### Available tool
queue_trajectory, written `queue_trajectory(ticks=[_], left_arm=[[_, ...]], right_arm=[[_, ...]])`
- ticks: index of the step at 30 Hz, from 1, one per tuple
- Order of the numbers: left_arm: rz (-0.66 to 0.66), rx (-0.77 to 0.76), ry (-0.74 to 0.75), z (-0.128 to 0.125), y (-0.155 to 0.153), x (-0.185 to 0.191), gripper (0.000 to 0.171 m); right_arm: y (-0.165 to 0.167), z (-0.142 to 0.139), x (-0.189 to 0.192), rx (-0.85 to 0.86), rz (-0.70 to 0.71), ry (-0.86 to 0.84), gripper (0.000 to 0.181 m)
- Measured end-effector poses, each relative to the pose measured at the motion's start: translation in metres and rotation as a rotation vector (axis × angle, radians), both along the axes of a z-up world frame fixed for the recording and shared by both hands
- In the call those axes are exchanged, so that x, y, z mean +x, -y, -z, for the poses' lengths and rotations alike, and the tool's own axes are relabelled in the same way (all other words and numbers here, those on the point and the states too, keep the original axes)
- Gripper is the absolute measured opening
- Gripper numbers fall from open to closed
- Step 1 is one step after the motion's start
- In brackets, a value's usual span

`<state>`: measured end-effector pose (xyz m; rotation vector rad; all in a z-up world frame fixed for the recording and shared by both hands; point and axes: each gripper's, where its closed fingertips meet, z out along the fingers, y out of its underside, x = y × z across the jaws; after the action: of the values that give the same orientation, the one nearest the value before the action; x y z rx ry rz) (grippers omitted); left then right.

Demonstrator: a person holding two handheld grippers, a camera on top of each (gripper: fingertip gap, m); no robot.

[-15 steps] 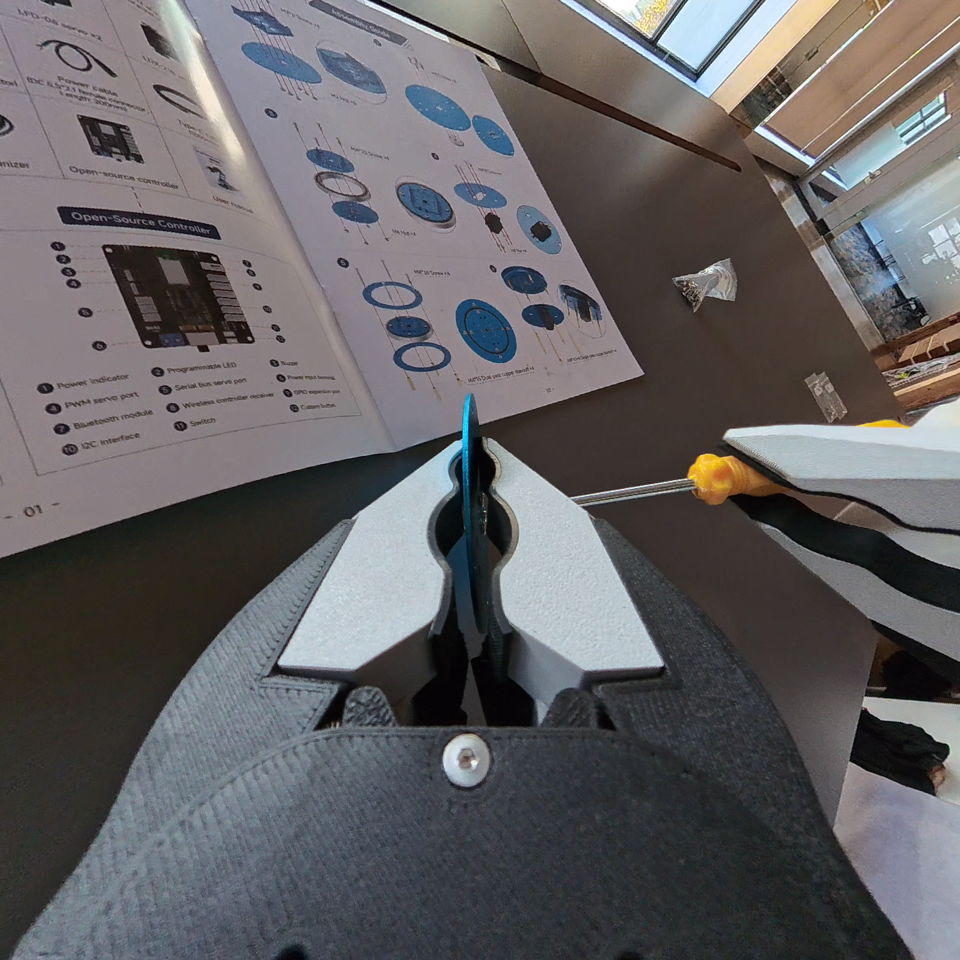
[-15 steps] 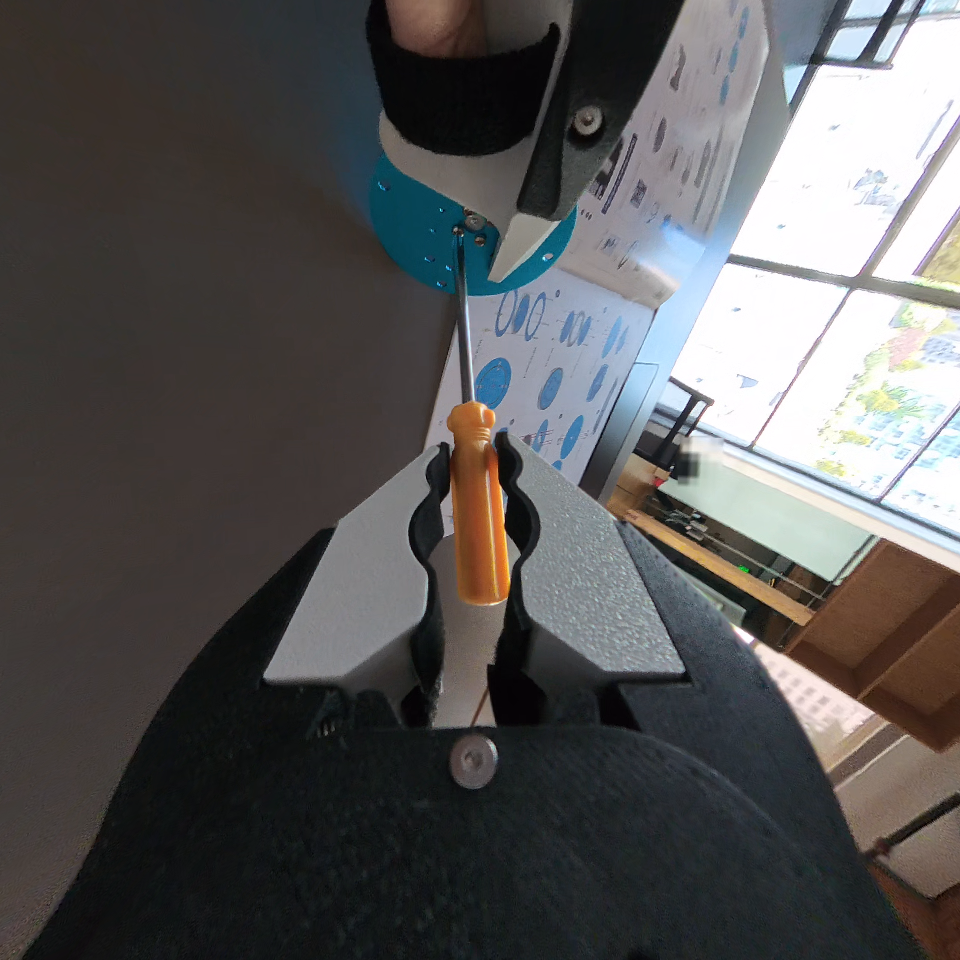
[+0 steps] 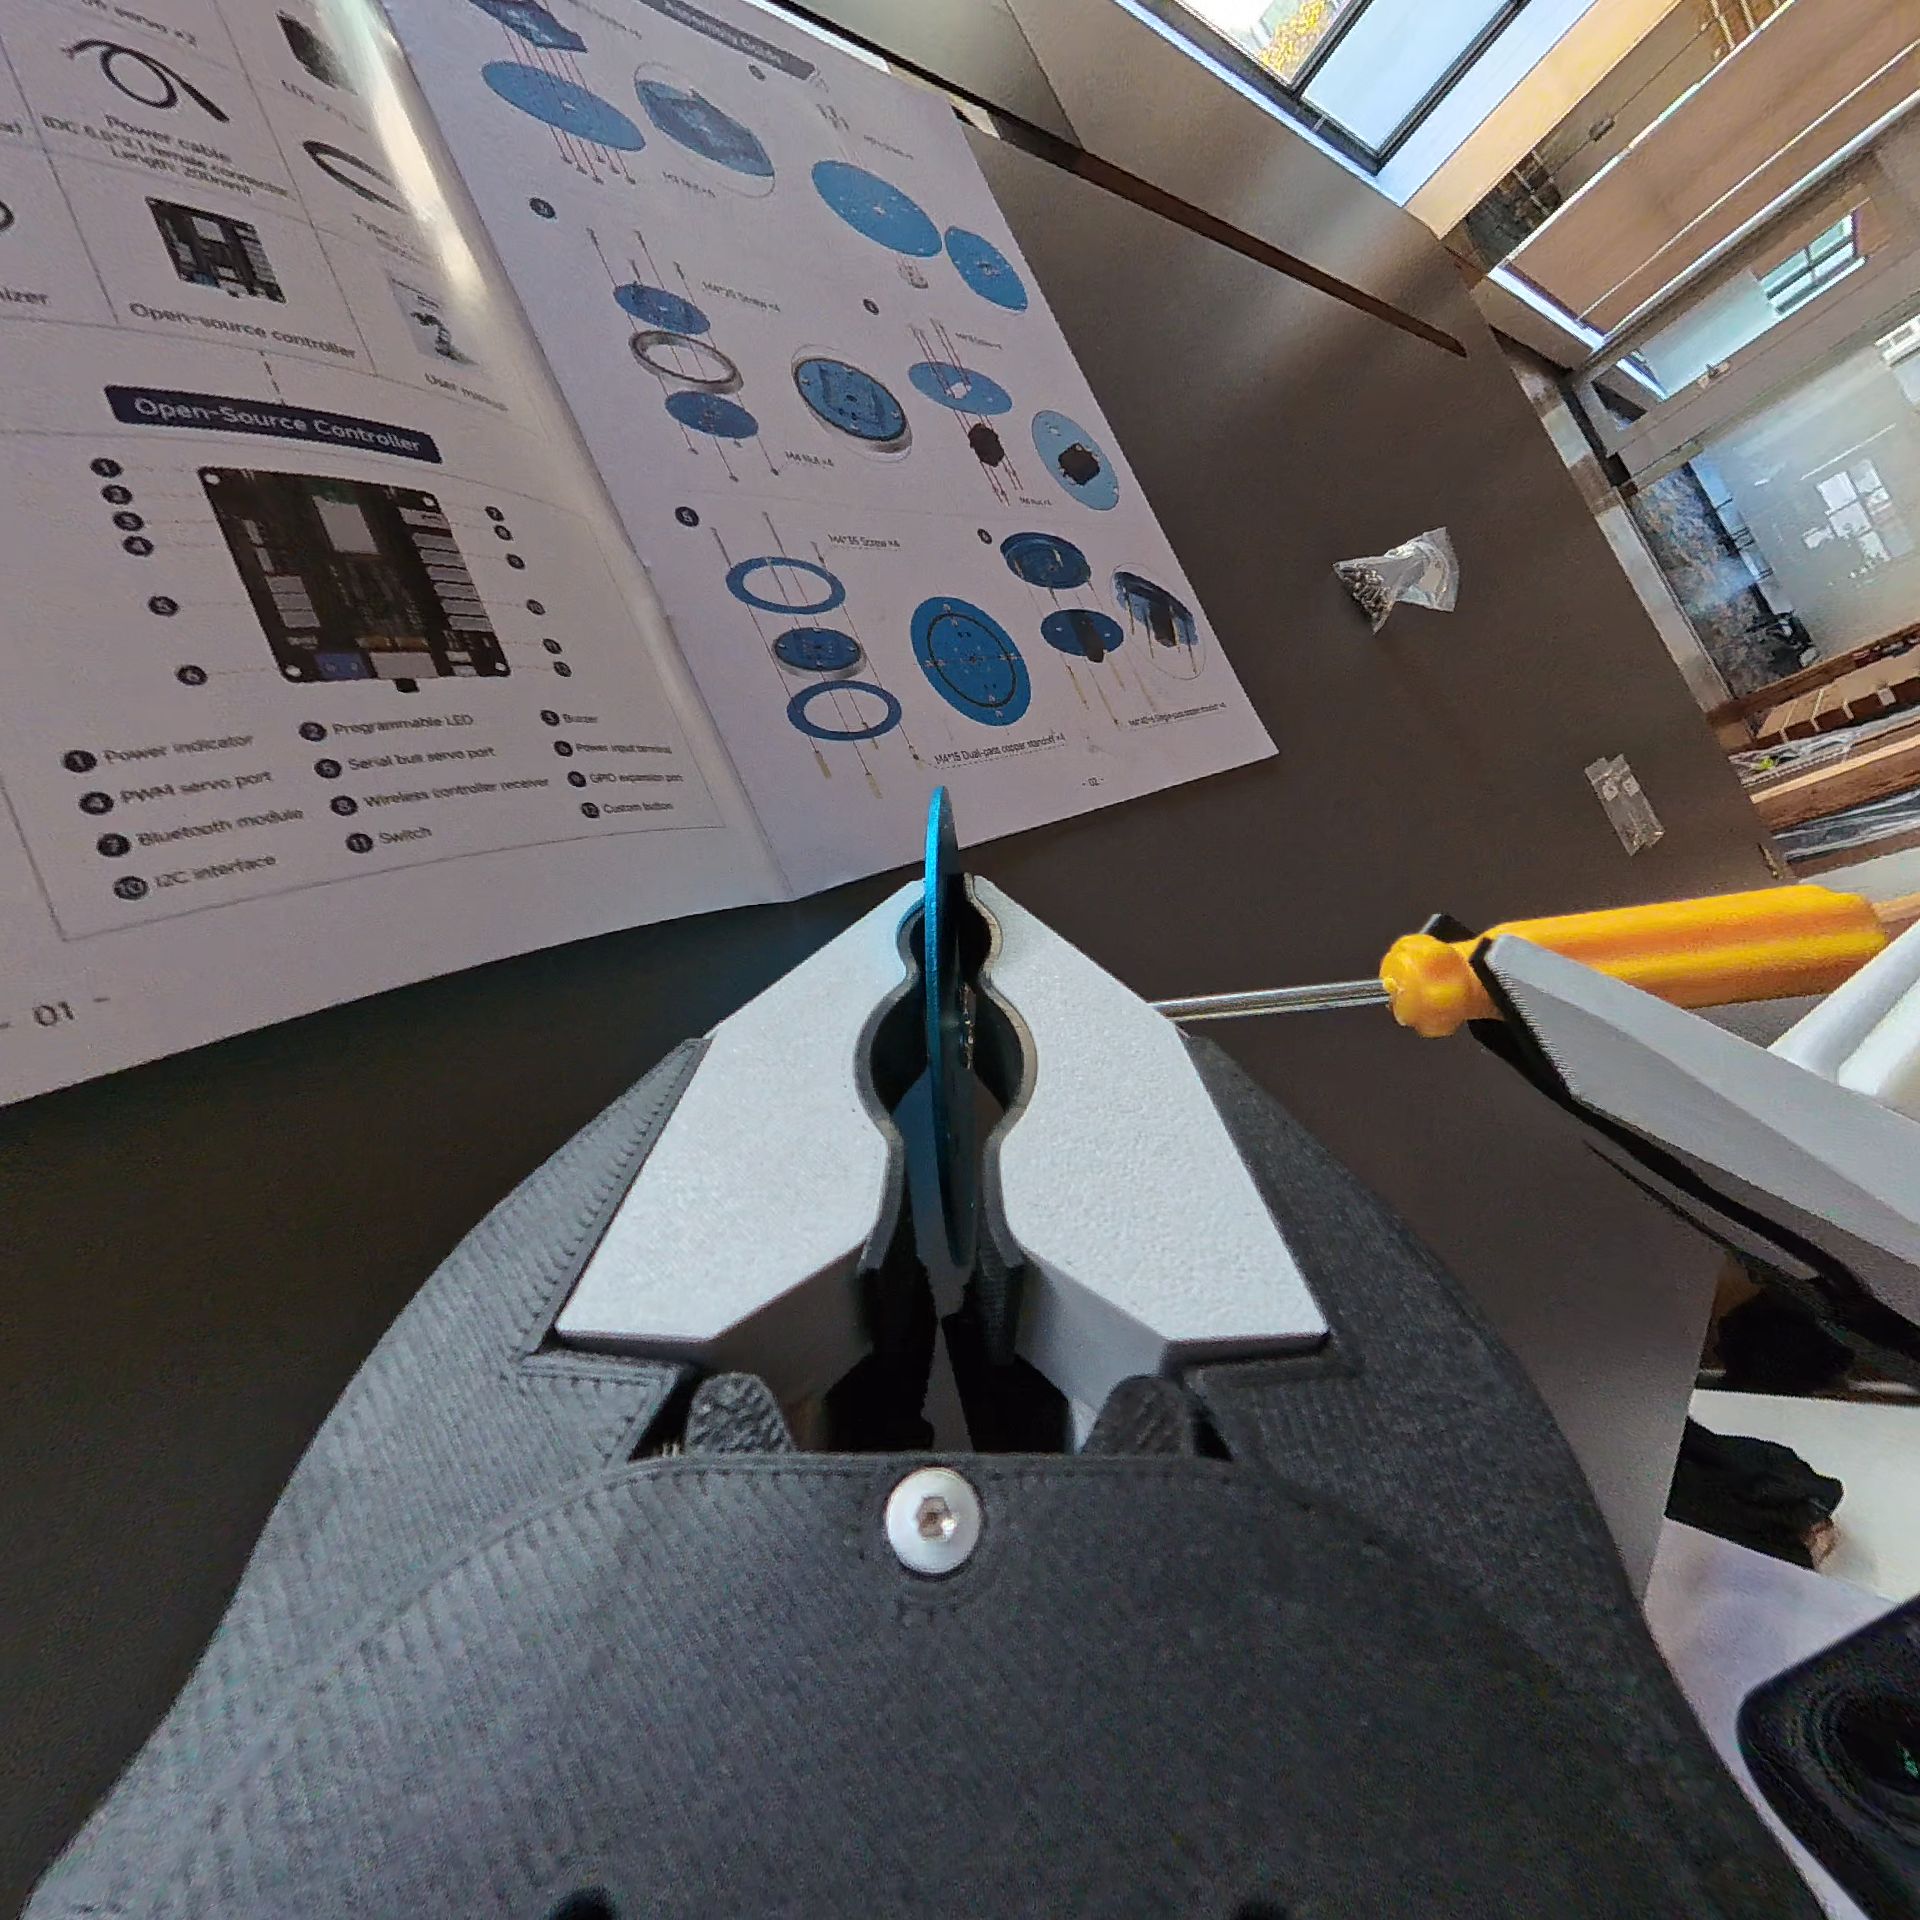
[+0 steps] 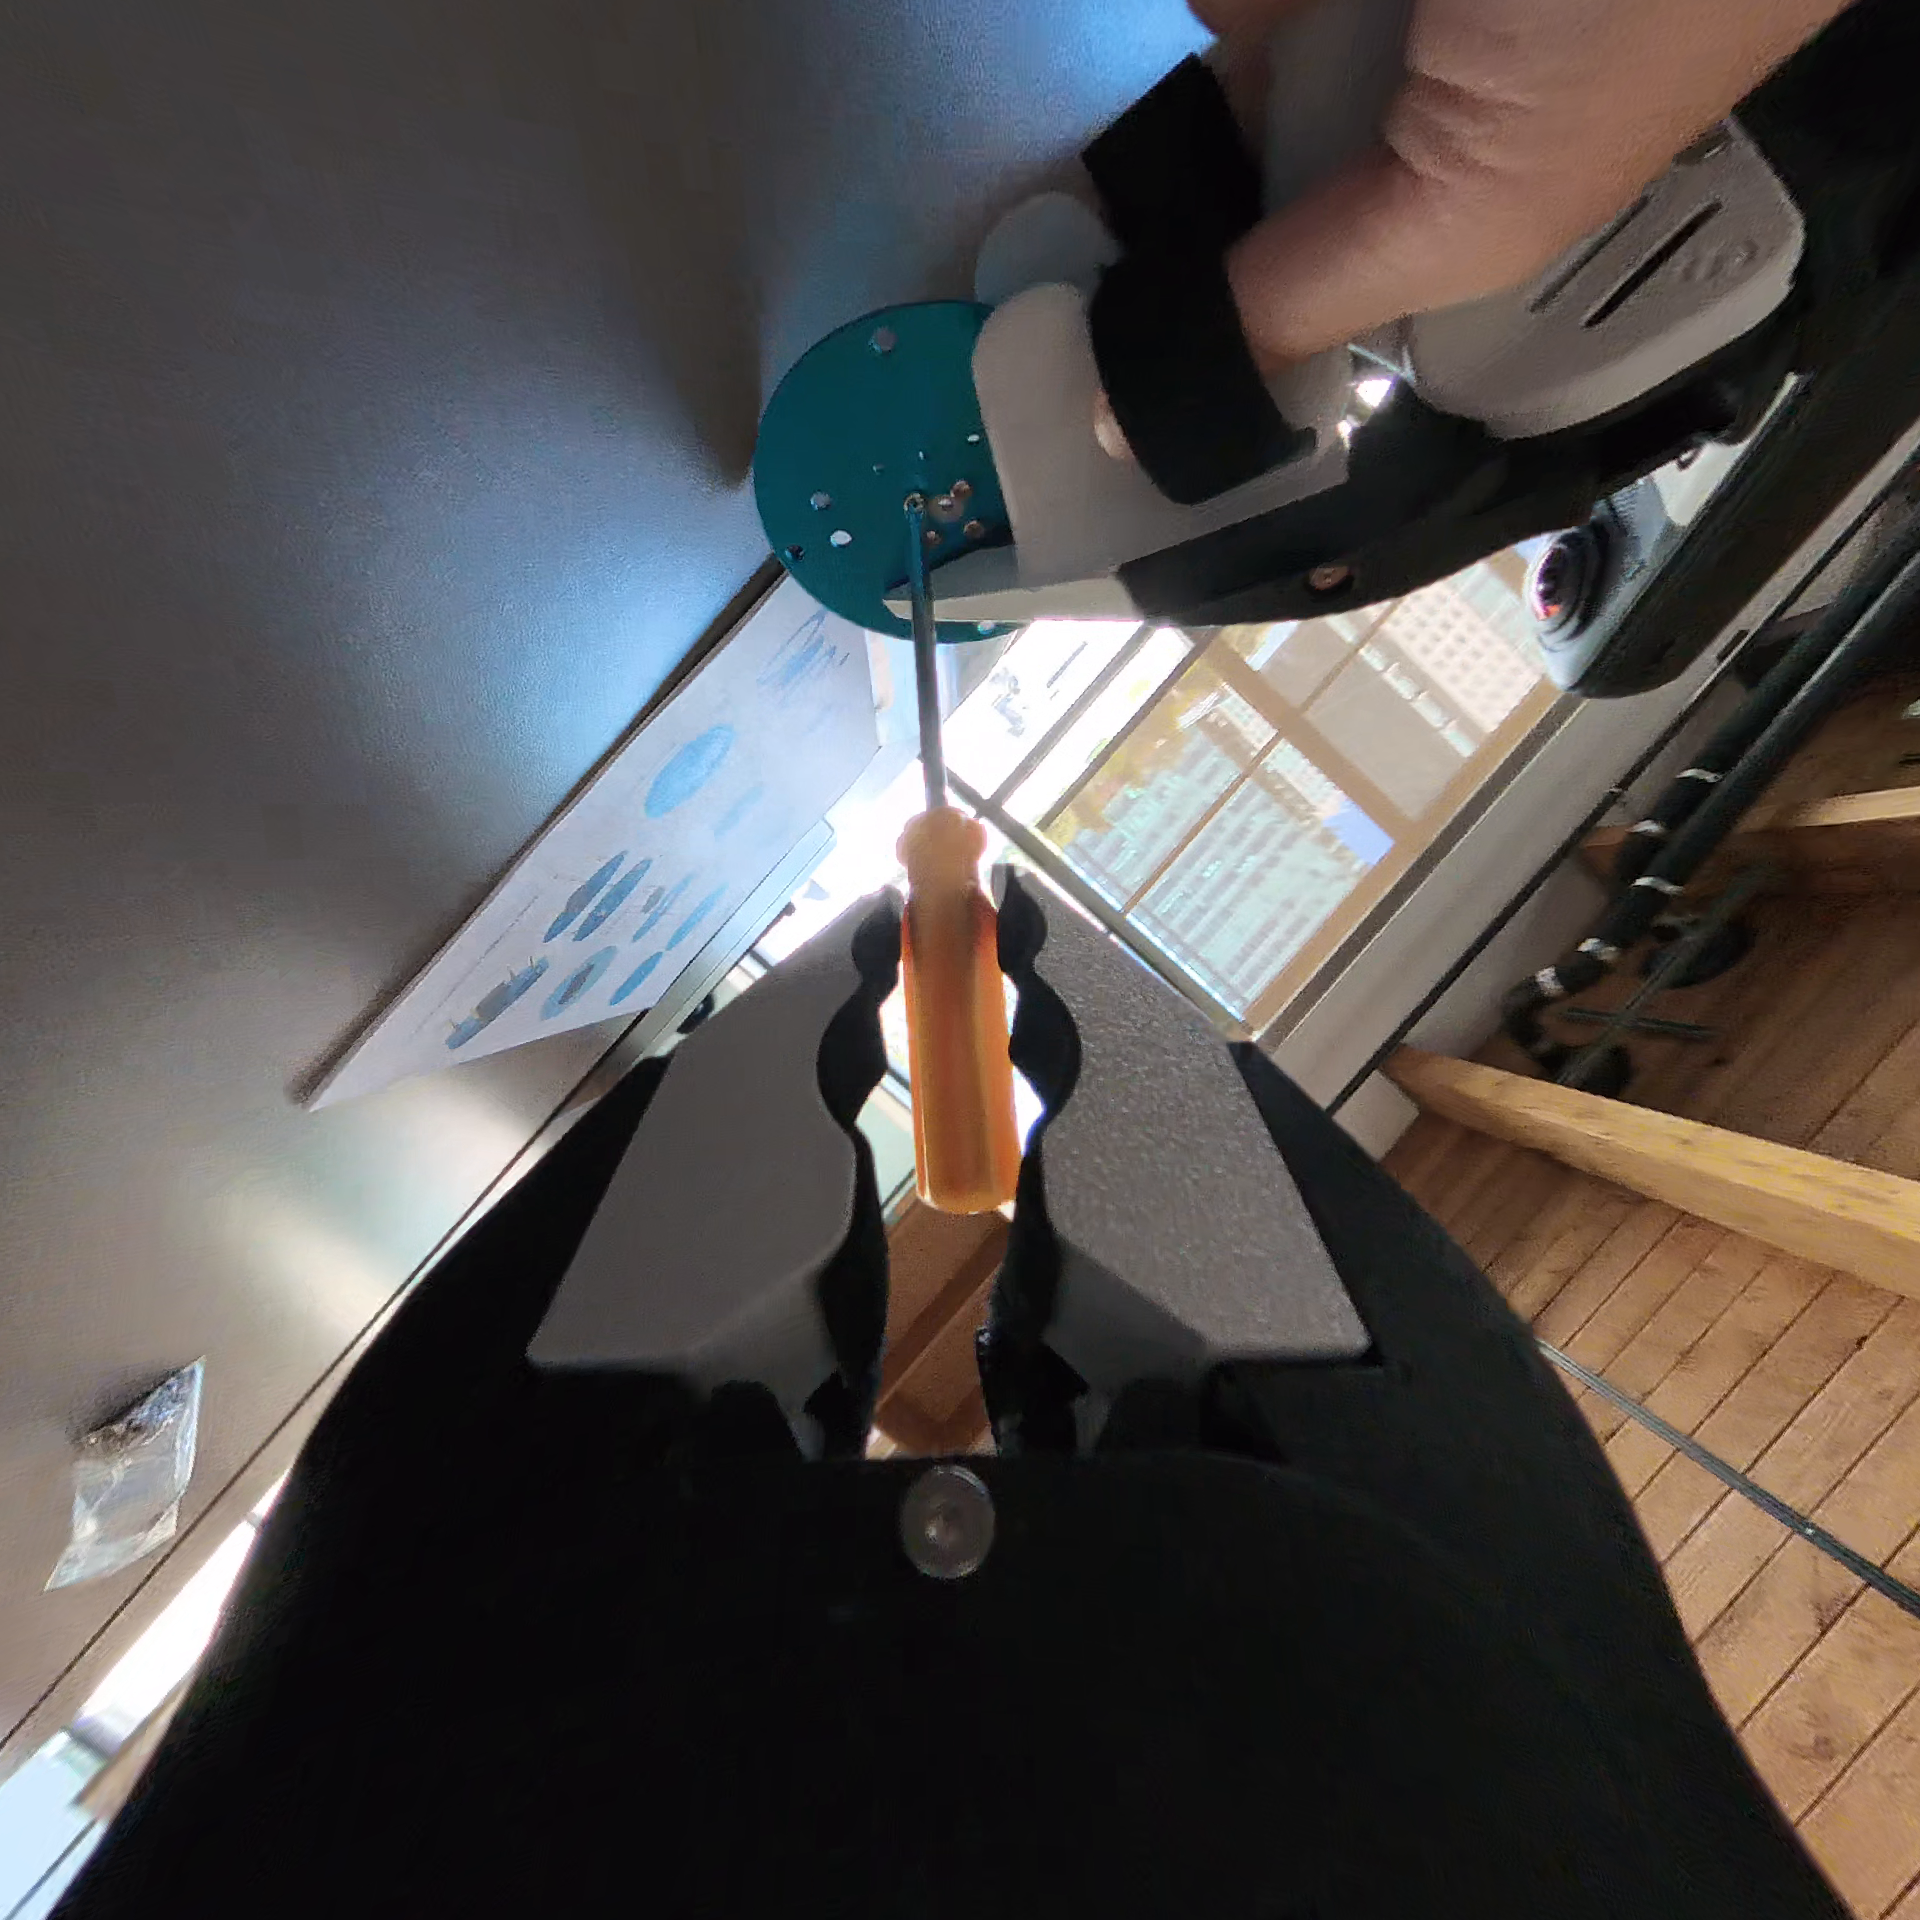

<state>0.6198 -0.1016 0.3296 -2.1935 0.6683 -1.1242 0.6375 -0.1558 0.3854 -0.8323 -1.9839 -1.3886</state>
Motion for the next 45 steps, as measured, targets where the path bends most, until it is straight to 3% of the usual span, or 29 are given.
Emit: queue_trajectory(ticks=[3,5,12,18,24,33,41,45], left_arm=[[0.003,0.011,-0.007,-0.001,0.001,0.001,0.0],[0.001,0.028,-0.016,-0.001,0.001,0.001,0.0],[-0.004,0.079,-0.037,-0.003,0.002,0.004,0.0],[0.008,0.144,-0.074,-0.004,0.004,0.007,0.0],[0.063,0.221,-0.1,-0.007,0.008,0.01,0.0],[0.082,0.306,-0.088,-0.013,0.006,0.011,0.0],[-0.011,0.538,0.142,-0.081,0.005,-0.001,0.0],[-0.035,0.677,0.234,-0.11,0.012,-0.006,0.0]], right_arm=[[0.003,0.004,0.003,-0.041,0.021,-0.037,0.018],[0.003,0.007,0.006,-0.139,0.125,-0.189,0.017],[0.01,0.03,0.023,-0.607,0.683,-0.9,0.017],[0.031,0.055,0.019,-1.003,1.064,-1.272,0.017],[0.047,0.051,0.001,-1.597,1.425,-1.789,0.017],[0.039,0.03,0.001,-2.064,1.382,-2.258,0.016],[0.032,-0.01,0.001,-2.427,1.107,-2.67,0.015],[0.039,-0.031,-0.006,-2.603,0.962,-2.706,0.014]])
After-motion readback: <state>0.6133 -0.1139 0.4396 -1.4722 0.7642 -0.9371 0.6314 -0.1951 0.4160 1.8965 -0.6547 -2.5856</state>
